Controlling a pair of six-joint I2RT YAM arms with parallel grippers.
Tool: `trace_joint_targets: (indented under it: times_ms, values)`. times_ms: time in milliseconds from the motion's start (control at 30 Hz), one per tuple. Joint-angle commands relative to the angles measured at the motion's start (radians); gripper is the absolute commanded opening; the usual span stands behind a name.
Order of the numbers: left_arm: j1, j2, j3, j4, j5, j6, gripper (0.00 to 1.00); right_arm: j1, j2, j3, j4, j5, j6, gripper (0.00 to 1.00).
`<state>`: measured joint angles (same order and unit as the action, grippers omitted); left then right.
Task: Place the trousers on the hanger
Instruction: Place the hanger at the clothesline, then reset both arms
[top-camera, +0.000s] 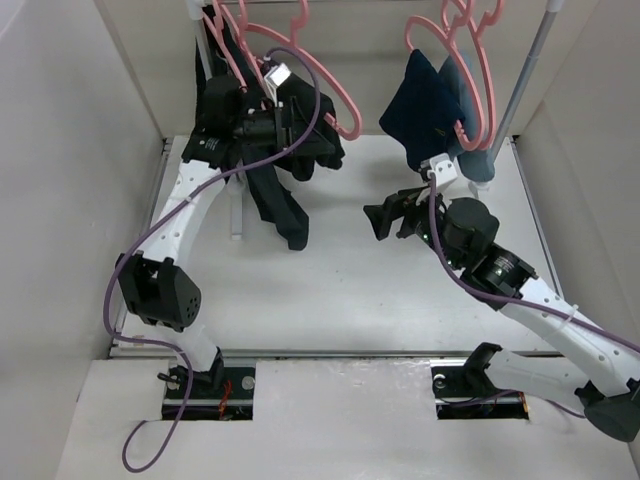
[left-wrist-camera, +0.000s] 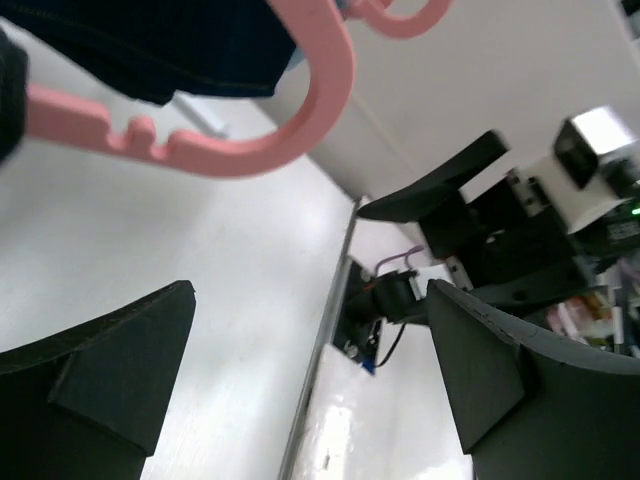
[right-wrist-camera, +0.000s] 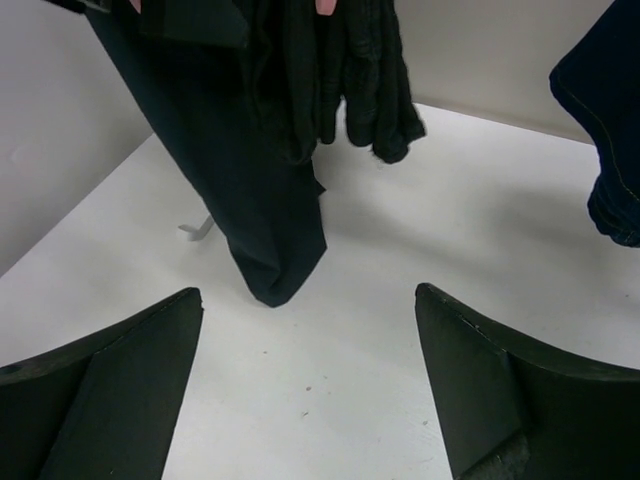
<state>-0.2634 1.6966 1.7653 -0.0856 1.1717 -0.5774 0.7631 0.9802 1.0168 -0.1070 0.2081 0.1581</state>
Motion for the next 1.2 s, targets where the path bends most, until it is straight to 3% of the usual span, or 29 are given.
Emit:
trace_joint_targets:
  times_ms: [0,67,167,267,300,400,500,633,767,867,967,1067,1167]
  values:
    - [-0.017,-0.064,0.029,-0.302,-0.102,0.310,1.00,0.015,-0.040,-0.015,0.006,-0.018,0.023,0.92]
    - [-0.017,-0.089,0.010,-0.345,-0.153,0.358,1.00,0.015,-0.051,-0.015,0.006,-0.018,0.034,0.99]
    - [-0.055,-0.136,0.010,-0.475,-0.236,0.520,1.00,0.024,-0.071,-0.026,-0.003,-0.006,0.043,0.99]
    - [-0.138,-0.223,-0.030,-0.574,-0.433,0.725,1.00,0.024,-0.071,-0.035,-0.023,0.019,0.043,0.99]
    - [-0.158,-0.259,-0.109,-0.574,-0.531,0.769,1.00,0.024,-0.071,-0.035,-0.023,0.019,0.043,0.99]
    - [-0.212,-0.399,-0.251,-0.543,-0.635,0.906,1.00,0.024,-0.057,-0.015,-0.048,0.031,0.054,0.99]
    - [-0.221,-0.504,-0.429,-0.552,-0.772,0.938,1.00,0.024,-0.005,0.016,-0.112,0.072,0.054,0.99]
    - [-0.231,-0.740,-0.774,-0.490,-0.888,0.984,1.00,0.024,0.066,0.042,-0.232,0.204,0.112,0.99]
    - [-0.241,-1.036,-1.122,-0.367,-1.039,1.106,1.00,0.004,0.057,-0.085,-0.205,0.220,0.187,0.99]
    - [-0.241,-1.242,-1.239,-0.268,-1.118,1.131,1.00,-0.034,-0.004,-0.225,-0.139,0.220,0.267,0.99]
    - [-0.241,-1.423,-1.400,-0.119,-1.285,1.122,1.00,-0.099,-0.079,-0.346,-0.119,0.220,0.366,0.99]
    - [-0.241,-1.512,-1.518,-0.013,-1.389,1.137,1.00,-0.160,-0.150,-0.440,-0.118,0.220,0.420,0.99]
    - [-0.241,-1.484,-1.531,-0.002,-1.440,1.090,1.00,-0.185,-0.207,-0.475,-0.132,0.250,0.475,0.99]
